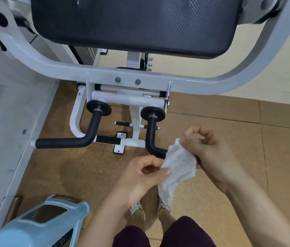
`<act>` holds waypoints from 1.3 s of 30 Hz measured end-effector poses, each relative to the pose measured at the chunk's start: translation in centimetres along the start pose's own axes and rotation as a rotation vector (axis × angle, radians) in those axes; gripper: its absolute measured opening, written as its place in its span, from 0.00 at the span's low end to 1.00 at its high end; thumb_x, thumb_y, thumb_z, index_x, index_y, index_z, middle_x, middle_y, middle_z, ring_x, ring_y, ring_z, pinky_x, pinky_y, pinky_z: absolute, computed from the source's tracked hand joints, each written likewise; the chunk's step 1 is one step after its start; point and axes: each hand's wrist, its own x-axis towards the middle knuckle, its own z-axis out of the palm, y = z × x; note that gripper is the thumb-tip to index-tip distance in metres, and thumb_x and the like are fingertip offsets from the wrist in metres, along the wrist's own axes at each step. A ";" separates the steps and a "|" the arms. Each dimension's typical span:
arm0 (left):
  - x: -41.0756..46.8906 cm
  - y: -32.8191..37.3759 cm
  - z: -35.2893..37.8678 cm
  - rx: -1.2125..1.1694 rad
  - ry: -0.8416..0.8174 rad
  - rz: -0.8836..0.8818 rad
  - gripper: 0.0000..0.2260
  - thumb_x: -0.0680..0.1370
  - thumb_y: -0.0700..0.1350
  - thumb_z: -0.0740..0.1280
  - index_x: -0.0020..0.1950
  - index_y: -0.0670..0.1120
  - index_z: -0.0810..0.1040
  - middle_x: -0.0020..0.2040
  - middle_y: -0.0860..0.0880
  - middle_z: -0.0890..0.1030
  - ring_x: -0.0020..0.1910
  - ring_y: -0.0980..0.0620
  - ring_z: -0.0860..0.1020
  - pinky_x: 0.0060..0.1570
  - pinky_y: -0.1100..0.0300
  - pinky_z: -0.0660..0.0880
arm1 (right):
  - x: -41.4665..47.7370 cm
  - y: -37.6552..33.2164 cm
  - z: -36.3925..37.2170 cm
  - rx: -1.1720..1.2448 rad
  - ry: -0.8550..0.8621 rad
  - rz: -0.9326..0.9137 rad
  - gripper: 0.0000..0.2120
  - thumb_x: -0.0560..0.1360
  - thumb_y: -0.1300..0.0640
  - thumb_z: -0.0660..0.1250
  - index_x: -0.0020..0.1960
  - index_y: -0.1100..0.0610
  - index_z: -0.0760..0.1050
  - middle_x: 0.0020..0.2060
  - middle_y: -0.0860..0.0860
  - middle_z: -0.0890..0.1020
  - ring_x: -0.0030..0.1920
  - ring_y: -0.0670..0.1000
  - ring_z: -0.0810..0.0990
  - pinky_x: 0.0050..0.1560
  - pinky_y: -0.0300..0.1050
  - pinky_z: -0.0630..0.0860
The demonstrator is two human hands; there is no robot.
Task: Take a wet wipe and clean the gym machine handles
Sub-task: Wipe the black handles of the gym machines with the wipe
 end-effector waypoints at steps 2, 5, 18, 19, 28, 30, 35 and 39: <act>0.0 -0.7 -0.9 0.020 -0.206 -0.009 0.13 0.71 0.50 0.74 0.43 0.40 0.79 0.42 0.41 0.80 0.41 0.43 0.77 0.46 0.53 0.75 | -0.2 1.0 0.0 -0.028 0.042 -0.038 0.04 0.73 0.63 0.69 0.46 0.59 0.75 0.36 0.57 0.78 0.35 0.53 0.76 0.32 0.44 0.72; -0.3 -1.8 -1.6 0.089 -0.342 0.009 0.14 0.69 0.49 0.75 0.44 0.40 0.78 0.46 0.39 0.81 0.43 0.45 0.79 0.42 0.59 0.73 | -0.9 3.0 0.4 -0.099 0.079 -0.067 0.02 0.71 0.63 0.72 0.42 0.58 0.81 0.37 0.52 0.82 0.38 0.50 0.79 0.40 0.42 0.76; 3.9 -7.2 2.7 -0.403 -0.044 0.070 0.10 0.65 0.51 0.76 0.43 0.51 0.81 0.38 0.49 0.81 0.33 0.53 0.76 0.34 0.61 0.73 | -1.9 9.5 -2.2 0.466 -0.164 -0.046 0.09 0.66 0.61 0.75 0.44 0.64 0.83 0.47 0.55 0.84 0.47 0.51 0.82 0.45 0.40 0.78; 4.3 -7.6 3.5 -0.380 -0.061 0.095 0.11 0.66 0.52 0.77 0.44 0.50 0.82 0.39 0.50 0.82 0.35 0.54 0.77 0.36 0.62 0.73 | -1.4 10.0 -2.2 0.559 -0.144 -0.043 0.10 0.66 0.61 0.73 0.45 0.65 0.83 0.52 0.56 0.83 0.51 0.53 0.82 0.48 0.43 0.79; 5.2 -9.7 10.3 -0.133 0.176 0.167 0.07 0.70 0.50 0.72 0.47 0.56 0.78 0.39 0.51 0.85 0.36 0.47 0.82 0.40 0.40 0.78 | 0.9 14.2 -2.9 0.262 0.472 -0.120 0.08 0.62 0.54 0.75 0.40 0.55 0.84 0.28 0.50 0.80 0.27 0.47 0.76 0.32 0.39 0.74; 5.2 -10.3 11.0 -0.012 0.242 0.191 0.11 0.70 0.47 0.72 0.49 0.60 0.80 0.38 0.51 0.82 0.34 0.48 0.77 0.36 0.53 0.76 | 1.6 14.5 -3.2 -0.054 0.552 -0.321 0.06 0.68 0.55 0.75 0.44 0.54 0.83 0.33 0.47 0.83 0.34 0.44 0.80 0.37 0.35 0.74; 5.4 -11.0 11.2 0.339 0.418 0.244 0.12 0.69 0.48 0.70 0.45 0.67 0.80 0.36 0.65 0.75 0.35 0.62 0.72 0.34 0.75 0.66 | 2.6 16.9 -3.3 -0.809 0.548 -0.755 0.07 0.76 0.61 0.66 0.45 0.62 0.82 0.42 0.53 0.78 0.41 0.53 0.74 0.43 0.38 0.67; 5.7 -11.0 11.6 0.452 0.500 0.279 0.17 0.72 0.47 0.73 0.55 0.64 0.75 0.42 0.67 0.74 0.38 0.65 0.73 0.39 0.74 0.68 | 3.6 16.6 -3.3 -0.801 0.658 -0.739 0.08 0.76 0.60 0.66 0.45 0.63 0.82 0.42 0.55 0.78 0.41 0.52 0.70 0.43 0.34 0.61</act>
